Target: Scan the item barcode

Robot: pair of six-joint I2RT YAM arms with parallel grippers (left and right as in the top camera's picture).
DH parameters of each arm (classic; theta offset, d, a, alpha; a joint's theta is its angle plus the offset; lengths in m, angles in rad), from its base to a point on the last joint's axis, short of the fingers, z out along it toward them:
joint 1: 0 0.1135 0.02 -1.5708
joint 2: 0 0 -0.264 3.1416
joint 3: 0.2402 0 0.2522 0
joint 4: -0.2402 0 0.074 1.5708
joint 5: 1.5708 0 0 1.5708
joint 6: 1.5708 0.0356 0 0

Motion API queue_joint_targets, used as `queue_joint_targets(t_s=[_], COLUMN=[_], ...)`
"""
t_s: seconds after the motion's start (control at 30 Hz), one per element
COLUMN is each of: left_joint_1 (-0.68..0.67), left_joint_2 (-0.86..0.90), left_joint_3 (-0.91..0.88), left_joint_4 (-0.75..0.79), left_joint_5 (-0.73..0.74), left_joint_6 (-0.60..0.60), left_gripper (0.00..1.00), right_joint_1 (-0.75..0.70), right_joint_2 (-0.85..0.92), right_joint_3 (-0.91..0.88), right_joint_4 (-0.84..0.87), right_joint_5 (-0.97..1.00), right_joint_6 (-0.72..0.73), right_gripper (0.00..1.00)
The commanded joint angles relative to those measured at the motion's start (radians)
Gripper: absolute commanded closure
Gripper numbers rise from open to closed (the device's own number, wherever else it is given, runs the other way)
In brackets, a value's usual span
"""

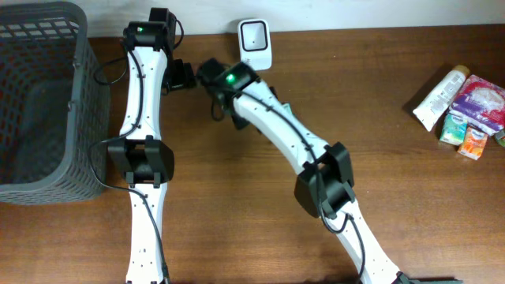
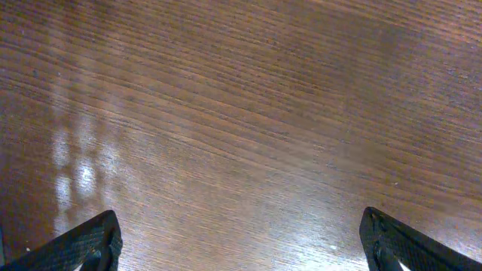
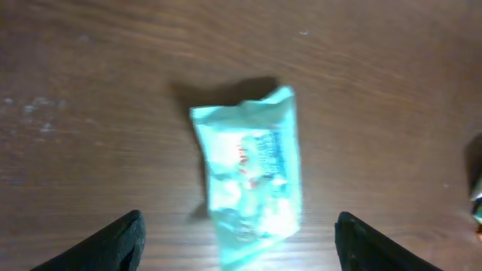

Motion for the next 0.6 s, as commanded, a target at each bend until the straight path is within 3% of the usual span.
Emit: queue_joint_targets(t_s=[0.0,0.07,0.1,0.17,0.37,0.43,0.57], left_joint_1=[-0.002,-0.002,-0.002,-0.002,-0.002,-0.002,-0.002], left_joint_2=[-0.034,-0.034,-0.034,-0.034,-0.034,-0.034,-0.034], left_joint_3=[-0.003,-0.003,-0.003,-0.003,-0.003,-0.003,-0.003], left_joint_4=[0.001,0.001,0.001,0.001,0.001,0.001,0.001], left_joint_5=[-0.011,-0.011,-0.011,-0.011,-0.011,-0.011,-0.011], left_joint_6=[-0.01,-0.01,-0.01,-0.01,-0.01,-0.01,-0.01], left_gripper=[0.01,0.01,0.01,0.01,0.01,0.01,0.01], right_joint_1=[-0.129,-0.231,-0.267,-0.319,-0.3,-0.294,-0.292], right_joint_2=[-0.017,-0.016,-0.016,-0.016,-0.016,-0.016,-0.023], right_joint_3=[0.047,0.013,-0.01,-0.075,-0.264,-0.302,-0.203], right_joint_4=[-0.041,-0.044,-0.042,-0.02,0.151,0.2,0.164], right_joint_5=[-0.204,-0.593,-0.661,-0.665,-0.68,-0.634,-0.618], right_joint_6=[-0.177,-0.444,-0.478,-0.479,-0.455,-0.394,-0.363], right_gripper=[0.21,0.24,0.29,0.4,0.44,0.72,0.93])
